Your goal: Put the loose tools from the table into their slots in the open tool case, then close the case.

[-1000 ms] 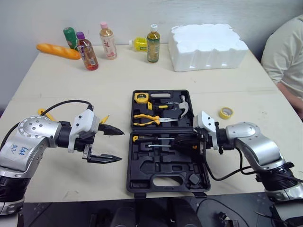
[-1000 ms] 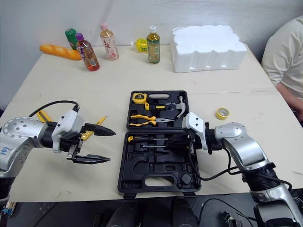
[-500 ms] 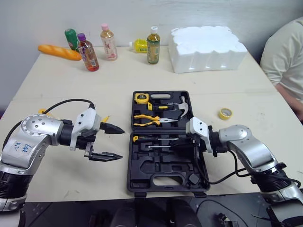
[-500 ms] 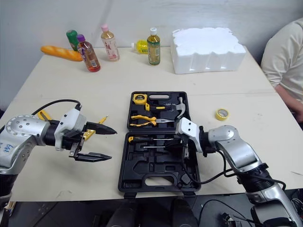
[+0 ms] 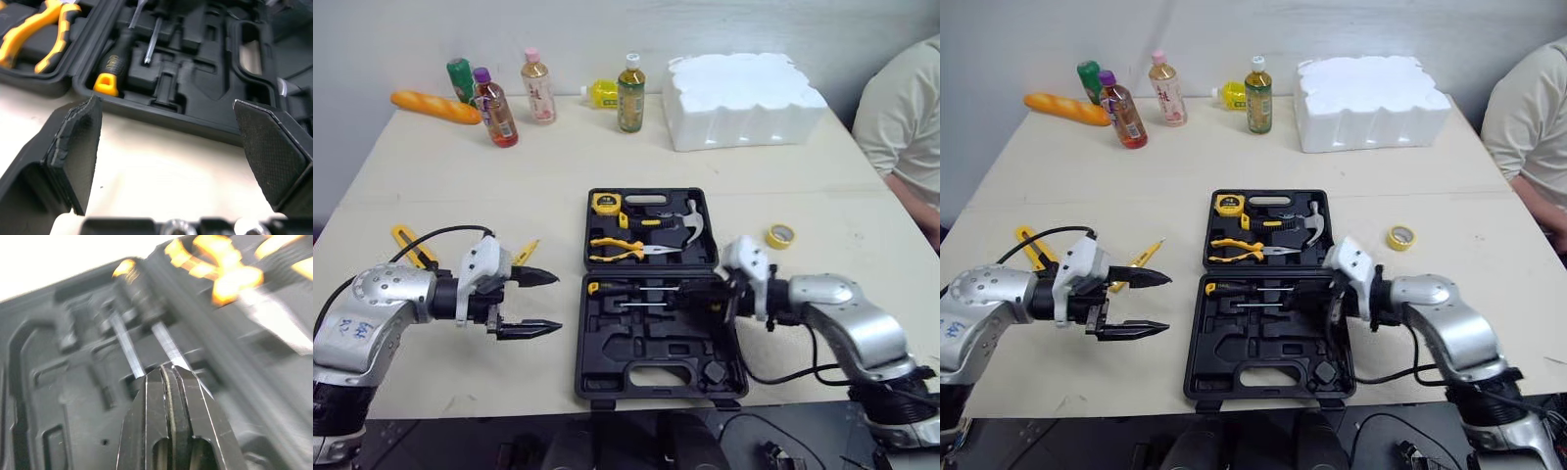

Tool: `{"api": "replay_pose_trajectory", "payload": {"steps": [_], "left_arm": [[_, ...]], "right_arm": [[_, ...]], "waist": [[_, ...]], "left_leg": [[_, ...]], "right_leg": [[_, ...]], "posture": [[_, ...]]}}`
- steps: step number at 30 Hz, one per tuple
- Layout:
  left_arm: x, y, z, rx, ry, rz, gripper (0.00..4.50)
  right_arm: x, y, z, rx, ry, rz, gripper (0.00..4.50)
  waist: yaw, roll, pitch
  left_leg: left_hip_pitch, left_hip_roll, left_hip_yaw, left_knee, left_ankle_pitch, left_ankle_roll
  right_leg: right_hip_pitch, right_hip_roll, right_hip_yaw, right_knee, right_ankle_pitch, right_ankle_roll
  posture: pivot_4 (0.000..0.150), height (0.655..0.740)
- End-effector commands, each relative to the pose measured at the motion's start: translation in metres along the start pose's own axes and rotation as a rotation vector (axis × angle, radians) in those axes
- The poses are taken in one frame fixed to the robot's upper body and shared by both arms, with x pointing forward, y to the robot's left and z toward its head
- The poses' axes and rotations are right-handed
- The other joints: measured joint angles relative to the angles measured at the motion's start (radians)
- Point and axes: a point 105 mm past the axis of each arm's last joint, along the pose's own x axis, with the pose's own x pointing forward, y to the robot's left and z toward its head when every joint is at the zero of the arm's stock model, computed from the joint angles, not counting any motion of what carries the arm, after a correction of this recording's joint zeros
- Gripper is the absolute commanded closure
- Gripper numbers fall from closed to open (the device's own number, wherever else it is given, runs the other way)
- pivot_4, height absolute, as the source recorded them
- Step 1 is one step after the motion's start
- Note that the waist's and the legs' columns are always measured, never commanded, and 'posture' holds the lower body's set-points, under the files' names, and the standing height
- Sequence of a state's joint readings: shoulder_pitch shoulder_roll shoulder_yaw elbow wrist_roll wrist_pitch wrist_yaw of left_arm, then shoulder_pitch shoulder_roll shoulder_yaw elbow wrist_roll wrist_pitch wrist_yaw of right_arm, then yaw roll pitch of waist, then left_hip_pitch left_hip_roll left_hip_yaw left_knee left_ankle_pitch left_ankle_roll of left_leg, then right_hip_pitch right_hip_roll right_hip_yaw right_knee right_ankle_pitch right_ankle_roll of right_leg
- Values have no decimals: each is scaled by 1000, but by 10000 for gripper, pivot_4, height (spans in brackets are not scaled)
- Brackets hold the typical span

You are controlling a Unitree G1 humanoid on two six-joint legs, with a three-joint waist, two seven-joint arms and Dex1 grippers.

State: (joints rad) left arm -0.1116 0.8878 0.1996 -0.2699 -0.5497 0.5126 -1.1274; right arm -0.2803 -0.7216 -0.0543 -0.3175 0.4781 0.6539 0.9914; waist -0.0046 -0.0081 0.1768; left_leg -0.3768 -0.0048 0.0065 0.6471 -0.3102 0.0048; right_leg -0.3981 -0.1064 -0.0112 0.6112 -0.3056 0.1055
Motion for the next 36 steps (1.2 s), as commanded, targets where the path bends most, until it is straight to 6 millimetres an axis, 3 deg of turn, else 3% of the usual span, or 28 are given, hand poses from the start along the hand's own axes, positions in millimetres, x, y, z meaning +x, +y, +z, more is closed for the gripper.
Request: {"api": "replay_pose_trajectory", "payload": {"steps": [1,5,7,8,13,20,25,28,34,36], "left_arm": [[-42,12,-18,-137,-67,284,0],[-92,14,-39,-280,-125,550,0],[-127,15,-53,-341,-139,725,0],[-140,15,-58,-356,-144,792,0],[-212,6,-98,-487,-130,1157,0],[-224,9,-109,-478,-64,1250,0],[-214,23,-95,-473,-124,1231,0],[-191,27,-80,-443,-132,1136,0],[-145,24,-53,-332,-85,938,0],[-116,27,-44,-262,-21,831,0]], "right_arm": [[-78,-25,18,24,-34,-213,31019],[-139,-44,0,71,41,-410,11478],[-173,-56,-11,94,73,-542,2102],[-183,-60,-14,100,78,-587,397],[-242,-74,-38,139,136,-821,397],[-270,-82,-46,140,155,-931,397],[-252,-84,-34,102,113,-881,397],[-224,-77,-17,62,73,-772,397],[-178,-57,13,27,-10,-591,397],[-140,-33,32,-11,-45,-411,397]], "waist": [[4,2,1],[4,-3,2],[3,-3,2],[3,-3,2],[0,-2,2],[2,-2,2],[0,-1,2],[-3,-1,2],[-5,0,2],[-2,0,2]], "left_leg": [[0,0,1,0,0,0],[0,1,1,1,-3,3],[2,1,1,2,-5,4],[4,0,2,2,-6,5],[7,0,5,1,-4,5],[6,0,5,0,-6,2],[6,0,6,0,-7,0],[6,0,5,0,-7,0],[5,0,5,-1,-7,0],[5,0,5,-1,-7,0]], "right_leg": [[1,0,-1,0,0,0],[3,0,-5,-2,0,0],[6,0,-6,-8,0,1],[8,-2,-5,-8,0,1],[8,-3,-1,-7,-3,-6],[6,-4,-1,-7,-4,-9],[6,-5,-1,-7,-4,-8],[6,-5,-1,-6,1,0],[5,-5,-1,-7,1,1],[5,-5,-1,-7,1,0]], "posture": [[1500,7383],[1500,7383],[1500,7383],[1500,7383],[1500,7383],[1500,7383],[1500,7383],[1500,7383],[1500,7383],[1500,7383]]}}
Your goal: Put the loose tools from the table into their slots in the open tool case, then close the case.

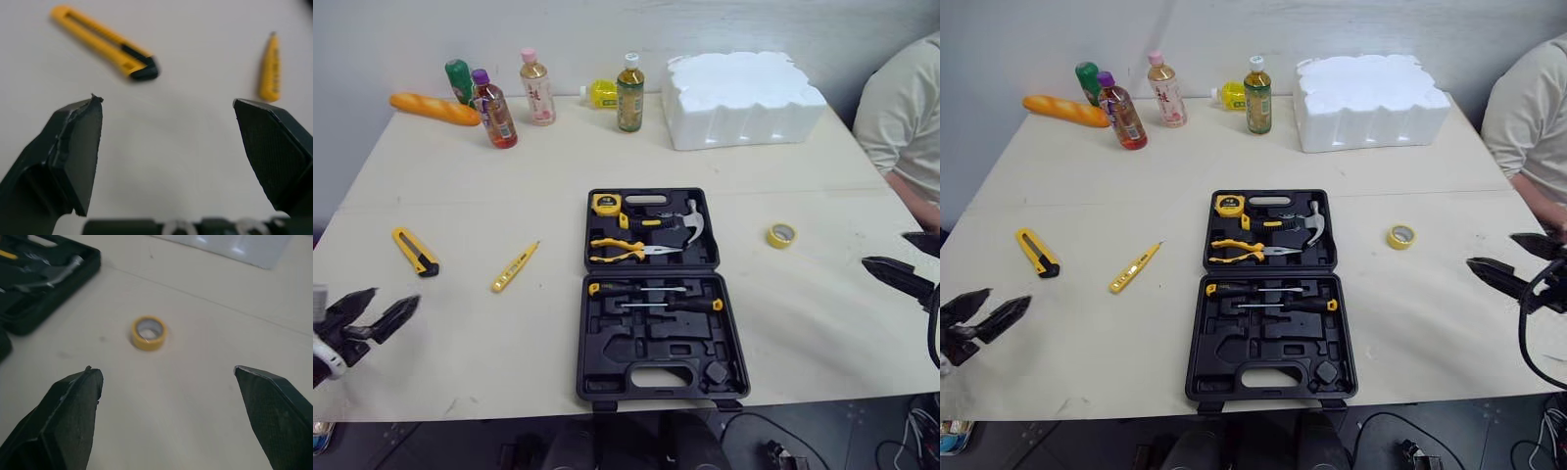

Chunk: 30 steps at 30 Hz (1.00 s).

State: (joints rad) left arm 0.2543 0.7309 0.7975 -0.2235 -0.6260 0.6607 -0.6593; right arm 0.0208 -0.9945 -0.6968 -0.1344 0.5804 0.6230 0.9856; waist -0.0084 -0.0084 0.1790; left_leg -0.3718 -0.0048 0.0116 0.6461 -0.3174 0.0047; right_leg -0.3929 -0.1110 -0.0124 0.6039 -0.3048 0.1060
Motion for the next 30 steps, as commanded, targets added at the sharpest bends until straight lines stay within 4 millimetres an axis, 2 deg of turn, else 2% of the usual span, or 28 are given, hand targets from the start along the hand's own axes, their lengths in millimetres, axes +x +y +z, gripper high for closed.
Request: {"api": "replay_pose_trajectory", "payload": {"steps": [1,3,5,7,11,14,22,25,30], "left_arm": [[23,-34,11,164,51,-135,0],[31,-38,8,206,77,-157,0],[43,-40,3,240,111,-178,0],[49,-43,1,255,117,-194,0],[76,-47,-2,270,127,-203,0],[92,-55,-4,296,133,-242,0],[119,-65,-15,372,152,-261,0],[122,-67,-18,389,156,-255,8188],[128,-78,-23,378,157,-292,30157]], "right_arm": [[21,62,32,-47,-87,260,397],[25,86,43,-59,-108,363,397],[30,119,58,-84,-147,516,397],[32,132,65,-99,-161,577,397],[42,167,78,-178,-202,732,397],[52,181,90,-201,-252,792,397],[64,204,96,-232,-285,866,397],[66,207,96,-230,-288,869,0],[70,210,91,-230,-282,865,0]], "waist": [[4,0,0],[5,1,1],[5,1,1],[5,1,1],[5,1,1],[5,1,1],[6,1,1],[8,0,1],[7,0,1]], "left_leg": [[0,0,0,0,0,0],[0,0,-1,0,0,0],[0,0,-1,1,1,0],[-1,0,-1,1,2,2],[-4,0,-1,1,1,3],[-5,0,-2,1,1,3],[-6,0,0,2,3,-1],[-6,0,0,3,3,-1],[-4,0,0,3,3,2]], "right_leg": [[0,0,0,0,0,0],[0,1,-1,1,0,0],[0,1,-1,1,0,0],[0,1,-1,0,0,0],[-2,1,-2,-1,0,0],[-3,0,-2,-2,0,0],[-3,0,-9,-2,0,1],[-3,-1,-10,-1,1,1],[-3,-1,-9,2,1,2]], "posture": [[1500,7383],[1500,7383],[1500,7383],[1500,7383],[1500,7383],[1500,7383],[1500,7383],[1500,7383],[1500,7383]]}}
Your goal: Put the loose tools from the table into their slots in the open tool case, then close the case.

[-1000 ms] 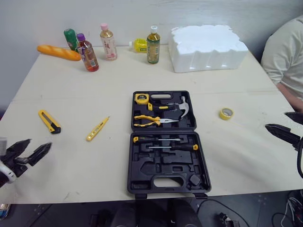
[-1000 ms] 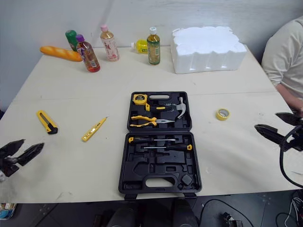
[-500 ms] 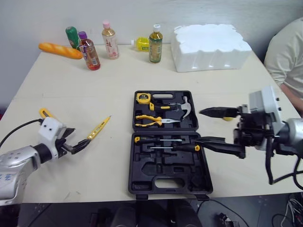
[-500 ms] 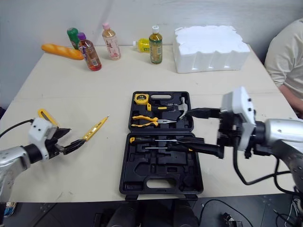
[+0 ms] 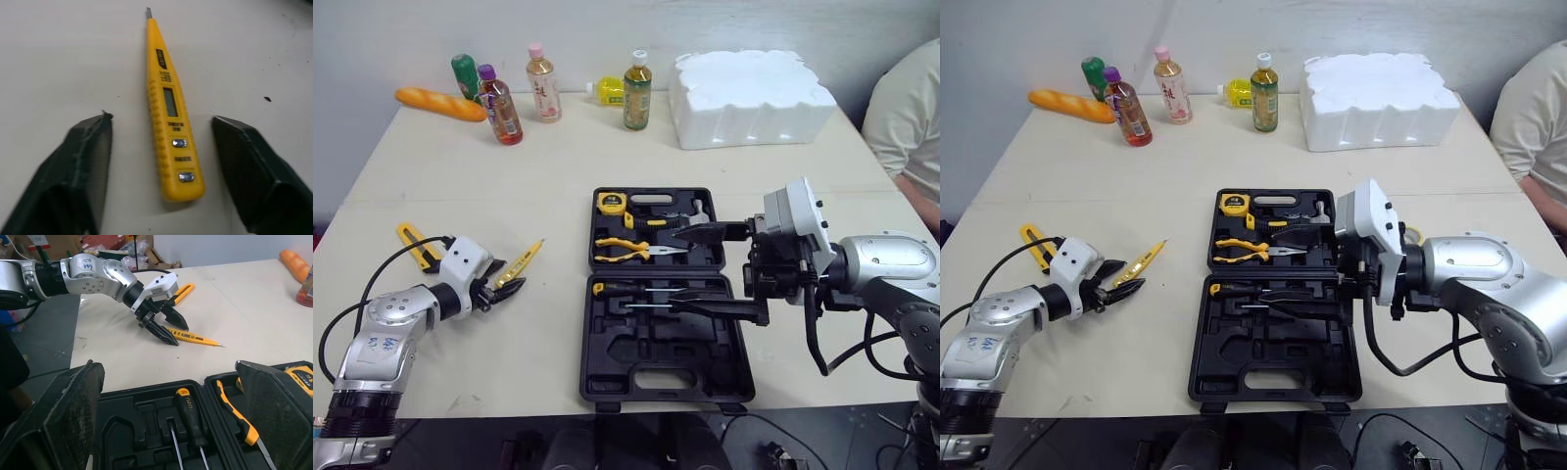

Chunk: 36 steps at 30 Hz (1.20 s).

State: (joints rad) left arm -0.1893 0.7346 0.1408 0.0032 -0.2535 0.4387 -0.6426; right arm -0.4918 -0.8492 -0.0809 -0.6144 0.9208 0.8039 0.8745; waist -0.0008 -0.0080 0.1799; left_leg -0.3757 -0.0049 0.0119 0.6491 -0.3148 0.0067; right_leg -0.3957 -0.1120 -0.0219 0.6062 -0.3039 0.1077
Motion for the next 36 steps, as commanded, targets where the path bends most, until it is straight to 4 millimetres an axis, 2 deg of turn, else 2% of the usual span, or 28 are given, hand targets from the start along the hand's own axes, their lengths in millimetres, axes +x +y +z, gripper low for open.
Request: {"api": "replay_pose_trajectory", "payload": {"steps": [1,2,3,8,11,13,15,17,20,22,25,27,31,36], "left_arm": [[6,-4,-5,7,26,-9,34269],[5,-1,-4,7,27,-5,38703],[2,2,-2,11,28,-1,39437],[-14,14,18,17,10,-44,39387],[-25,8,37,-8,-26,-148,39387],[-36,-14,62,27,-71,-324,39387],[-36,-57,92,142,-92,-565,39387],[-34,-84,102,218,-77,-695,39387],[-31,-107,101,297,-22,-810,39387],[-24,-117,92,358,50,-834,39387],[-13,-120,81,409,126,-812,39387],[-7,-120,80,416,126,-800,39387],[6,-135,86,425,94,-855,39387],[15,-141,83,440,97,-864,39387]], "right_arm": [[4,4,3,-47,-14,3,0],[4,4,3,-46,-15,1,0],[4,4,3,-47,-15,0,0],[2,6,0,-44,-6,-7,0],[0,7,-3,-38,6,-16,0],[-3,9,-6,-25,18,-19,0],[-11,17,-19,26,62,-22,0],[-16,22,-25,50,88,-26,0],[-18,24,-28,64,94,-38,0],[-19,25,-29,69,100,-49,0],[-21,26,-31,78,109,-63,0],[-23,27,-34,91,118,-72,0],[-40,32,-44,130,173,-128,0],[-61,33,-53,161,234,-215,0]], "waist": [[0,0,0],[0,0,0],[0,0,0],[-3,0,0],[-4,0,0],[-3,-1,1],[3,-1,1],[22,-1,1],[16,0,0],[3,0,0],[0,0,1],[2,-1,1],[17,-2,2],[24,-4,2]], "left_leg": [[1,0,0,0,0,0],[1,0,0,0,1,0],[2,0,-1,0,2,-1],[2,0,-1,-1,3,-1],[0,0,-1,-1,3,-1],[-1,0,-1,-1,2,-1],[-2,0,-1,-1,2,-3],[-4,-1,-5,1,3,-4],[-5,-2,-2,1,1,-2],[-4,-2,0,1,2,-2],[-4,0,-1,1,3,-3],[-4,1,0,1,3,-2],[-4,1,-1,4,2,2],[-6,1,-1,13,0,6]], "right_leg": [[0,0,0,1,0,0],[0,0,0,2,0,0],[0,0,0,4,0,0],[0,0,0,4,0,0],[-2,0,0,3,0,-1],[-2,0,0,2,0,-1],[-2,0,0,0,0,-1],[-1,-1,-2,-4,0,-1],[0,-1,0,-6,0,0],[0,0,0,-5,0,1],[0,4,0,-3,0,1],[-1,11,0,-1,0,1],[0,13,1,0,0,1],[0,12,3,3,2,3]], "posture": [[1500,7383],[1500,7383],[1500,7383],[1500,7383],[1500,7383],[1500,7383],[1500,7383],[1500,7383],[1500,7383],[1500,7383],[1500,7383],[1500,7383],[1500,7383],[1500,7383]]}}
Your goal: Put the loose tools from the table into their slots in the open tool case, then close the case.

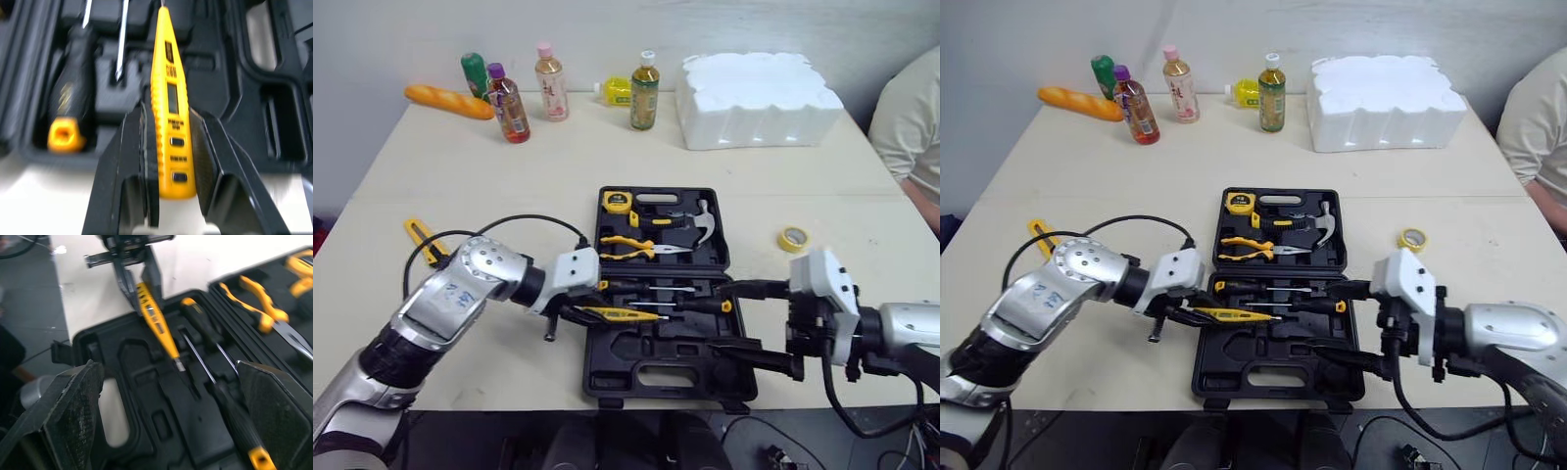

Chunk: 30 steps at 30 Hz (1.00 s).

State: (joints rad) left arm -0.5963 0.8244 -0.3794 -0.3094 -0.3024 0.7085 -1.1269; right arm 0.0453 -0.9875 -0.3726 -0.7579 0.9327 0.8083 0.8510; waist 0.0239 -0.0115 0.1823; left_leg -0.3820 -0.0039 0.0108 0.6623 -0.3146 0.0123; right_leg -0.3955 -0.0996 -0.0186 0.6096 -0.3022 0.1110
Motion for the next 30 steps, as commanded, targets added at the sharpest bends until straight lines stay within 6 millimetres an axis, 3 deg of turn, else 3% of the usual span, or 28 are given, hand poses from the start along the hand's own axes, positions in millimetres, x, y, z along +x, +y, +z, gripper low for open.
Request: {"api": "replay_pose_trajectory", "payload": {"steps": [1,6,20,22,23,27,30], "left_arm": [[1,5,3,35,13,23,39387],[9,9,4,46,11,25,39387],[27,11,1,53,14,9,39387],[24,7,1,40,13,-26,29309],[20,5,3,45,13,-42,27347],[1,1,16,53,-26,-87,9981],[-4,-4,24,100,-104,-140,9981]], "right_arm": [[-13,2,0,-31,28,-42,0],[-21,2,-8,2,42,-76,0],[-20,1,-11,3,42,-93,0],[-20,1,-12,5,42,-93,0],[-19,2,-12,6,42,-92,0],[-18,3,-13,8,40,-87,0],[-16,3,-14,11,36,-87,0]], "waist": [[0,0,0],[0,0,0],[1,0,0],[1,0,0],[1,0,0],[0,0,0],[0,0,0]], "left_leg": [[0,0,0,0,0,0],[0,0,-1,1,0,0],[0,0,-1,2,0,0],[0,0,-1,2,0,0],[0,0,-1,2,0,0],[0,0,-1,2,0,0],[0,0,-1,2,0,0]], "right_leg": [[0,0,0,0,0,0],[0,-1,0,1,0,0],[0,0,0,1,0,0],[0,0,0,1,0,0],[0,0,0,2,0,1],[0,1,0,2,0,0],[0,0,0,2,0,0]], "posture": [[1500,7383],[1500,7383],[1500,7383],[1500,7383],[1500,7383],[1500,7383],[1500,7383]]}}
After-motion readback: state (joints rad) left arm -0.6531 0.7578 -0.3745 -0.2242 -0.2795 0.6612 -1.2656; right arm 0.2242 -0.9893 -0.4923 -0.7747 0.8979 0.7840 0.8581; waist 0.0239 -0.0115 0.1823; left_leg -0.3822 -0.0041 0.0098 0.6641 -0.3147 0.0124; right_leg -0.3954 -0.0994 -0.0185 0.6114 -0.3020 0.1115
